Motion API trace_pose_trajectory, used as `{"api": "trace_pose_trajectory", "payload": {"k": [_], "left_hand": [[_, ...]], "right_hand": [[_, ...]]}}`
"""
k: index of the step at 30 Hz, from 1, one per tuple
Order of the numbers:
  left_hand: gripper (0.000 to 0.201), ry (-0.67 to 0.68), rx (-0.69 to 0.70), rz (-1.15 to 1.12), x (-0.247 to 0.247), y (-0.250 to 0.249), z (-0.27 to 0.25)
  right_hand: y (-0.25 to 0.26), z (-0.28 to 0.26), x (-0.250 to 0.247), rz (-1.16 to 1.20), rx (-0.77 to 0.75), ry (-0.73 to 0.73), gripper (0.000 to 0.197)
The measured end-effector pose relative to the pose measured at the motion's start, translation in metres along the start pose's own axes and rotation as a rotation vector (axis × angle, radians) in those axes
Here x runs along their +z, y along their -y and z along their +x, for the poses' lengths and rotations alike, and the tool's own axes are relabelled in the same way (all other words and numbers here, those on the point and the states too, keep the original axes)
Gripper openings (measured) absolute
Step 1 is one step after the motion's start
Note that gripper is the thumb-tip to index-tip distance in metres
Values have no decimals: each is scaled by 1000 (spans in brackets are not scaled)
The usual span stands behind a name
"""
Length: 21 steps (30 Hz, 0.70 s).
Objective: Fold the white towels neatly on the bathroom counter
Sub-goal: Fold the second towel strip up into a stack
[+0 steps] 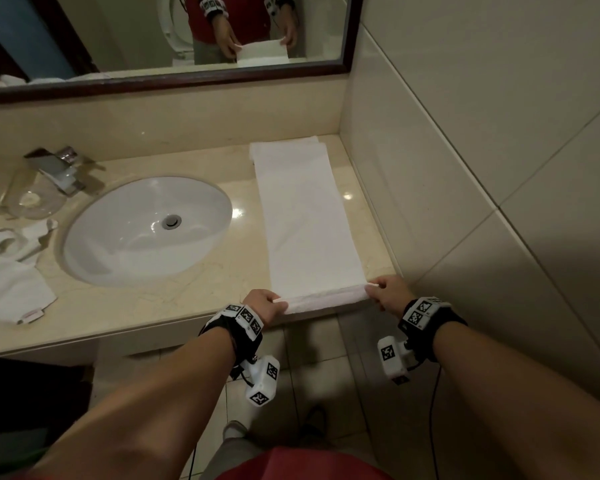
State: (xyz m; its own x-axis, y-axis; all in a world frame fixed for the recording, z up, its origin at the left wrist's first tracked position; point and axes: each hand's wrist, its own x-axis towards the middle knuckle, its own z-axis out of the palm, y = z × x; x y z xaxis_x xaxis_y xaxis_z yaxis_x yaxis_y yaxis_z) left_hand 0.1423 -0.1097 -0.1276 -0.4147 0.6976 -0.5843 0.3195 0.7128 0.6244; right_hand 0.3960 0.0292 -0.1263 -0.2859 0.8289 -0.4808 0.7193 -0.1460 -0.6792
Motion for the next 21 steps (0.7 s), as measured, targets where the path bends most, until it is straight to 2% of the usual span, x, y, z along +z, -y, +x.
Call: {"api": "trace_pose_trajectory", "payload": {"k": [3, 6, 11, 16, 21], "left_hand": [[14, -13, -8, -25, 0, 0, 4], [14, -12, 8, -3, 1, -1, 8], [26, -84, 25, 88, 2, -3, 20], [29, -123, 3, 136, 5, -9, 28], [21, -118, -41, 148, 7, -11, 30]], "right_hand": [[6, 7, 2, -35, 23, -32, 26], [14, 10, 6, -45, 2, -80, 13], [20, 22, 12, -97, 21, -168, 10], [19, 31, 14, -221, -23, -170, 7], [18, 29, 17, -281, -17, -153, 9]]}}
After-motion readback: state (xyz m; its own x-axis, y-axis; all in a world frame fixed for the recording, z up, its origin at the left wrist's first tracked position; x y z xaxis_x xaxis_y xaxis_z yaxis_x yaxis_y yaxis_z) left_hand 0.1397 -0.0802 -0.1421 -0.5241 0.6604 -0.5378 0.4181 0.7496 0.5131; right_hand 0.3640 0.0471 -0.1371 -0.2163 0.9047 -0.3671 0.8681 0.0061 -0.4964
